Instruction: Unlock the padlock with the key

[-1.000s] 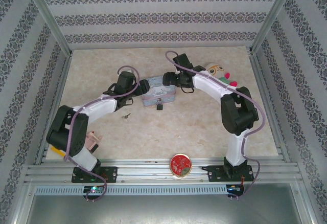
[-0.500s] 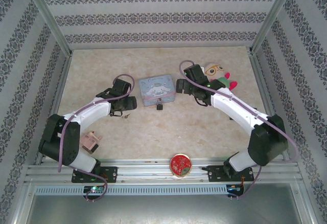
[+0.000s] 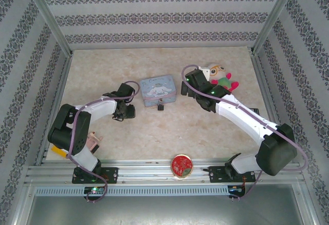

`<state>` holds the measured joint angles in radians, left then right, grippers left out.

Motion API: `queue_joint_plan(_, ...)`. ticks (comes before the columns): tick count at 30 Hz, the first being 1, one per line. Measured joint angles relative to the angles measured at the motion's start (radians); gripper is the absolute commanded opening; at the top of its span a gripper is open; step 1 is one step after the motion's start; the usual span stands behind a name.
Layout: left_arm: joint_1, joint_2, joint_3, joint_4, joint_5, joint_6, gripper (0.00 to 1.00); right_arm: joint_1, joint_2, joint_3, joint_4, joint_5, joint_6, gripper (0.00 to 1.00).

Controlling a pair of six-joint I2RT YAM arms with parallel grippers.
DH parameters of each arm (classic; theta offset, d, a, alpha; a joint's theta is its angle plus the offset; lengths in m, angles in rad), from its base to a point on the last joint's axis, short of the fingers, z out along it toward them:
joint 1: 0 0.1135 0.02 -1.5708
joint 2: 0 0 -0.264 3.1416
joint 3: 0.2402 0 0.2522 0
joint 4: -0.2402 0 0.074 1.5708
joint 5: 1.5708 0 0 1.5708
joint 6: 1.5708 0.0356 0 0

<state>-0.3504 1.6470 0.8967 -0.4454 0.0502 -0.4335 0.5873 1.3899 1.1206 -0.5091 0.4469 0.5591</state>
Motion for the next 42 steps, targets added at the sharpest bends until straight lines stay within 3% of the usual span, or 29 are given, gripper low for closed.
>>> queue_joint_plan(8,-0.021,-0.041,-0.038,-0.005,0.046,-0.056,0.24,0.0,-0.002,-0.013,0.003,0.013,0.004,0.98)
queue_joint_plan(17,-0.153,-0.156,-0.104,-0.004,0.08,-0.225,0.25,0.006,-0.002,-0.051,0.013,-0.002,0.004,0.98)
queue_joint_plan(23,-0.212,-0.211,-0.128,0.023,0.045,-0.322,0.47,0.054,-0.002,-0.07,0.029,-0.026,0.01,0.98)
queue_joint_plan(26,-0.21,-0.289,-0.135,0.017,-0.015,-0.344,0.67,0.104,-0.002,-0.07,0.026,-0.032,0.023,0.98)
queue_joint_plan(30,-0.161,-0.407,-0.135,0.011,-0.094,-0.364,1.0,0.2,0.003,-0.069,0.018,-0.037,0.055,0.93)
queue_joint_plan(35,0.012,-0.509,-0.172,0.037,-0.138,-0.376,0.99,0.334,0.087,-0.011,0.008,-0.065,0.096,0.78)
queue_joint_plan(42,0.19,-0.514,-0.228,0.088,-0.162,-0.38,0.99,0.477,0.311,0.164,0.009,-0.123,0.076,0.6)
